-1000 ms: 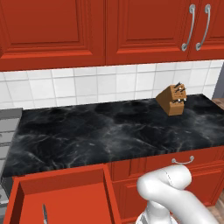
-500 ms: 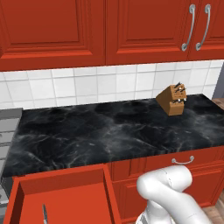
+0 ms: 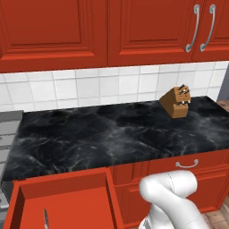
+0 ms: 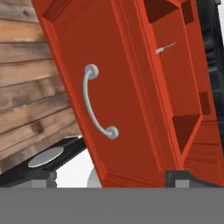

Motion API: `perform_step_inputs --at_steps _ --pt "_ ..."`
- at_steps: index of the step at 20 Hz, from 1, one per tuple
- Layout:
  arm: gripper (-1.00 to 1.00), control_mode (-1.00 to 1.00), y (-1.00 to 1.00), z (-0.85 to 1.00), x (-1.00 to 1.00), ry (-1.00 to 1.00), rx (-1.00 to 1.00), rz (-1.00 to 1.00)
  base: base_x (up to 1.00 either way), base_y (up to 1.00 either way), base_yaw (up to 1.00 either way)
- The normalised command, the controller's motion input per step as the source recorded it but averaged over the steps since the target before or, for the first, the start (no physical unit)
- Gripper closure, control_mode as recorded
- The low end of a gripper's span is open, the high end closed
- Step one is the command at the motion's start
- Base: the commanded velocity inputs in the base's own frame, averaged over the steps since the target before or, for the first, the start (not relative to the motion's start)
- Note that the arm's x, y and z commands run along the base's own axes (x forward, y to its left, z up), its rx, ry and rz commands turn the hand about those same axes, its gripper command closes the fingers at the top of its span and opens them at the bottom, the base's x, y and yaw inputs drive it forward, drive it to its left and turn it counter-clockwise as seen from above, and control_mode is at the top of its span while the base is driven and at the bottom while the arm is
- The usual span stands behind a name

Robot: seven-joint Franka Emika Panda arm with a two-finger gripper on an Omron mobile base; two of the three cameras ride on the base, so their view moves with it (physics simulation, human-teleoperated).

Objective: Take the pizza cutter from the drawer on the left and place it on the dining counter for cutting.

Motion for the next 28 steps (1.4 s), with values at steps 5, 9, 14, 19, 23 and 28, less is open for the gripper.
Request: perform_step_inputs --at_steps 5,9,14,19,23,28 --pt "-1.00 -1.00 -0.01 0.86 0.10 0.01 0.08 -0.31 0.00 0.00 0.00" --pt "-1.00 -1.00 -0.11 0.76 0.32 0.05 0.11 -0.36 0.00 0.00 0.00" --pt "-1.00 -1.00 -0.13 0.71 0.57 0.06 0.11 -0.36 0.00 0.00 0.00" --pt "-1.00 -1.00 -0.16 0.67 0.74 0.07 0.11 -0.37 0.00 0.00 0.00" --pt "-1.00 -1.00 -0.16 0.70 0.86 0.07 0.11 -0.35 0.00 0.00 0.00" --pt "-1.00 -1.00 -0.15 0.54 1.00 0.03 0.12 -0.27 0.00 0.00 0.00"
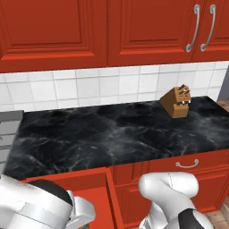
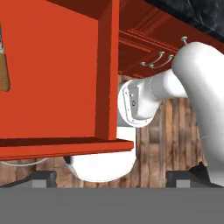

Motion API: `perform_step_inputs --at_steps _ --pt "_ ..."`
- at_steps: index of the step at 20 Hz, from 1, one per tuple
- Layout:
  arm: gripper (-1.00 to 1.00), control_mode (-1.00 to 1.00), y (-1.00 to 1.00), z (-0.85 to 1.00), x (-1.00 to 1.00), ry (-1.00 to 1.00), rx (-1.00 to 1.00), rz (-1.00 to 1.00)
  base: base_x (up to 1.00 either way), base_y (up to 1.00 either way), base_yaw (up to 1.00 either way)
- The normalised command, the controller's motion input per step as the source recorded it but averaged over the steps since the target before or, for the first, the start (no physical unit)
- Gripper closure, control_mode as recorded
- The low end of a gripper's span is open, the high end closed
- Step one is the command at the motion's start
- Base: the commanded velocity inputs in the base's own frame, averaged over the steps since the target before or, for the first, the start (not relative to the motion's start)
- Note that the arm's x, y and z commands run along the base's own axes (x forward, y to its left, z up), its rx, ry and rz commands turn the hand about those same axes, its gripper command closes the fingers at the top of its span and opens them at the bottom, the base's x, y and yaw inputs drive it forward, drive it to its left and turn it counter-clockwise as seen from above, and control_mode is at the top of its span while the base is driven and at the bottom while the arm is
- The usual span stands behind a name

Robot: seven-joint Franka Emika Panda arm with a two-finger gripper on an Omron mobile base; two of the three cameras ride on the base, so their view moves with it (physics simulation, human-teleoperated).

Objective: Take the pizza cutter from the drawer on the left and place it on the dining counter for cutting.

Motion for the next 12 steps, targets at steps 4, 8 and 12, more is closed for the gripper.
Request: perform_step_inputs --at_steps 4,8,12 --pt "-1.00 -1.00 -0.23 0.39 1.00 0.04 0.12 -0.22 0.00 0.00 0.00" --pt "-1.00 -1.00 -0.01 0.08 1.00 0.07 0.08 -0.22 0.00 0.00 0.00" --pt "-1.00 -1.00 -0.08 -0.01 1.00 0.09 0.06 -0.18 0.00 0.00 0.00"
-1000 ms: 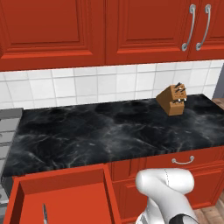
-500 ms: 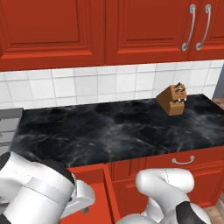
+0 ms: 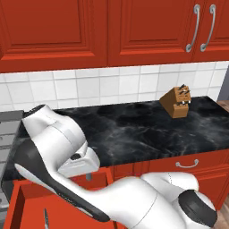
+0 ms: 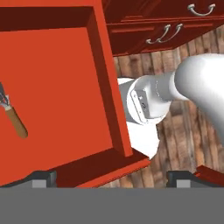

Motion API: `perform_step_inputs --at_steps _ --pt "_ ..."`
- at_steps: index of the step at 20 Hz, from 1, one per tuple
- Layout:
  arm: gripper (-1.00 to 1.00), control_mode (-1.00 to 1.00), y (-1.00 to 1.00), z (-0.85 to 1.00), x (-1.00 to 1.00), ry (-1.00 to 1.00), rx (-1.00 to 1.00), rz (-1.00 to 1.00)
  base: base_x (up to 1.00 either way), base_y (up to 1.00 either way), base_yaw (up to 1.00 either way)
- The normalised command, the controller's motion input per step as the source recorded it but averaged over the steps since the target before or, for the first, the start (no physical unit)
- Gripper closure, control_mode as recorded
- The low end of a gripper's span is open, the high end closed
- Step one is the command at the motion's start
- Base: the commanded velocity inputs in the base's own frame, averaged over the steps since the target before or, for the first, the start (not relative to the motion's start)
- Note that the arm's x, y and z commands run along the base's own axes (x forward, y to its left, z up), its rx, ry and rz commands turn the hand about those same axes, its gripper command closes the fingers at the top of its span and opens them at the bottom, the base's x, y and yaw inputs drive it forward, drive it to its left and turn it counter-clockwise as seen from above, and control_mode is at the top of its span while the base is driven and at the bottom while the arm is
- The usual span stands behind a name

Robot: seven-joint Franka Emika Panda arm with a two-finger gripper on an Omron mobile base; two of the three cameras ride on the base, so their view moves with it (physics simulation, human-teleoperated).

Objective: Take the pizza cutter from the drawer on the left and place it on the dining counter for cutting.

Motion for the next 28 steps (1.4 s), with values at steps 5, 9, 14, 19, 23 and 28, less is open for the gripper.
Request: perform_step_inputs --at_steps 5,9,14,19,23,28 --pt "-1.00 -1.00 0.00 -0.62 0.32 0.04 0.08 0.04 0.00 0.00 0.00" --pt "-1.00 -1.00 0.00 -0.77 0.00 0.00 0.11 0.21 0.00 0.00 0.00" --pt "-1.00 -1.00 0.02 -0.42 -0.01 0.00 0.27 0.12 0.00 0.00 0.00" --pt "-1.00 -1.00 0.32 -0.47 -0.05 0.00 0.18 0.00 0.00 0.00 0.00" --pt "-1.00 -1.00 0.29 -0.21 0.00 0.00 0.00 0.00 0.00 0.00 0.00" --pt "-1.00 -1.00 0.17 -0.23 0.00 0.00 0.00 0.00 0.00 0.00 0.00"
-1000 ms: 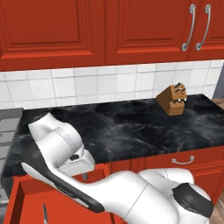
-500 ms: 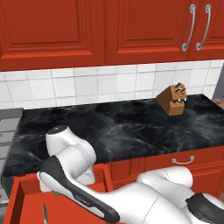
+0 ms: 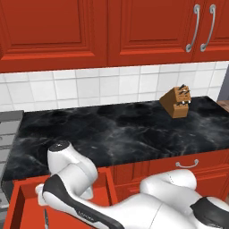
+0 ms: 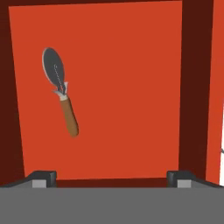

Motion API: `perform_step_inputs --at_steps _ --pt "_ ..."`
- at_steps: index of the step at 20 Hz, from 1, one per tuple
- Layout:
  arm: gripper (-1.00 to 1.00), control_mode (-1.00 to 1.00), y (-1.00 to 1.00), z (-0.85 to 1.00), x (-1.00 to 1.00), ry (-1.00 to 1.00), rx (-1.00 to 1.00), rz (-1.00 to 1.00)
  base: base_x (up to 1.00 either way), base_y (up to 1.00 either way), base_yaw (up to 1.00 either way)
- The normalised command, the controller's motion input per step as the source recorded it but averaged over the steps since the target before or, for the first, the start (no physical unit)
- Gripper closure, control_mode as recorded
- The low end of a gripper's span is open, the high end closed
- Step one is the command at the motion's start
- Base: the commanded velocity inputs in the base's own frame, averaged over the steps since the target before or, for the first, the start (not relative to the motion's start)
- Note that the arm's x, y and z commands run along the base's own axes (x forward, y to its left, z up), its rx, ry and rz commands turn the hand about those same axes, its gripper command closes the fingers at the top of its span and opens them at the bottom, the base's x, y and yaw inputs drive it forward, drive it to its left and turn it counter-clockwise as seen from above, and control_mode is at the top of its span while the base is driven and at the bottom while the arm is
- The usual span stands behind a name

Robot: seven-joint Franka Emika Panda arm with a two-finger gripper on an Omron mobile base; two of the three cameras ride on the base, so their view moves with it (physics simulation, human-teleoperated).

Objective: Take the pizza cutter from the drawer on the left and place it on the dining counter for cutting.

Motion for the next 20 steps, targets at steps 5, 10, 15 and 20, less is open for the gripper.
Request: perform_step_inputs --at_steps 5,10,15,20 --pt "-1.00 -1.00 0.15 -0.13 0.01 0.00 0.00 0.00 0.00 0.00 0.00" --pt "-1.00 -1.00 0.07 -0.14 0.02 0.00 0.00 0.00 0.00 0.00 0.00" --pt "-1.00 -1.00 0.00 -0.13 0.04 0.00 0.00 0.00 0.00 0.00 0.00" --pt "-1.00 -1.00 0.00 -0.10 0.03 0.00 0.00 0.00 0.00 0.00 0.00"
